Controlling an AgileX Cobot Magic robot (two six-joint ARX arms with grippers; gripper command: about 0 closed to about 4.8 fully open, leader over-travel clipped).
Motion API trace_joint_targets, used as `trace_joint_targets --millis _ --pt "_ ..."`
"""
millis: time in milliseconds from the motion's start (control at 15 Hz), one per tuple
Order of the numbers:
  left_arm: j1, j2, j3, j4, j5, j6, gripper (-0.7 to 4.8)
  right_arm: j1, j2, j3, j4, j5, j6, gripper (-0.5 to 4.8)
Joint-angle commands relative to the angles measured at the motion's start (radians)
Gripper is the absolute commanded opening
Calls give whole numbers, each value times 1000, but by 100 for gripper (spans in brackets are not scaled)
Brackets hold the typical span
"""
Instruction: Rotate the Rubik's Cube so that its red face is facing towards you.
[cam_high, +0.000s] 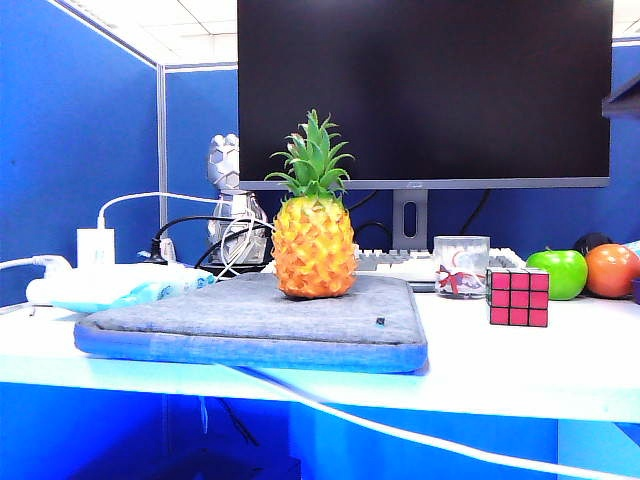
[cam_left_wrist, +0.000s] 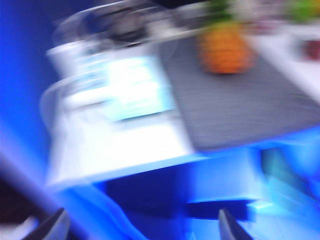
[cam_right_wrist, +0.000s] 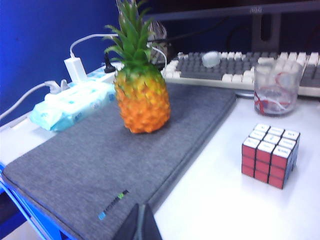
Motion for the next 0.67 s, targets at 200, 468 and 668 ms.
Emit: trace_joint_targets --millis 200,468,668 --pt "388 2 -13 3 11 -2 398 -2 0 5 -3 -2 -7 -2" --pt "593 2 -13 2 11 -2 398 -3 0 5 -23 18 -7 -2" --pt "599 2 -13 1 11 -2 398 -3 0 5 -25 21 -7 -2"
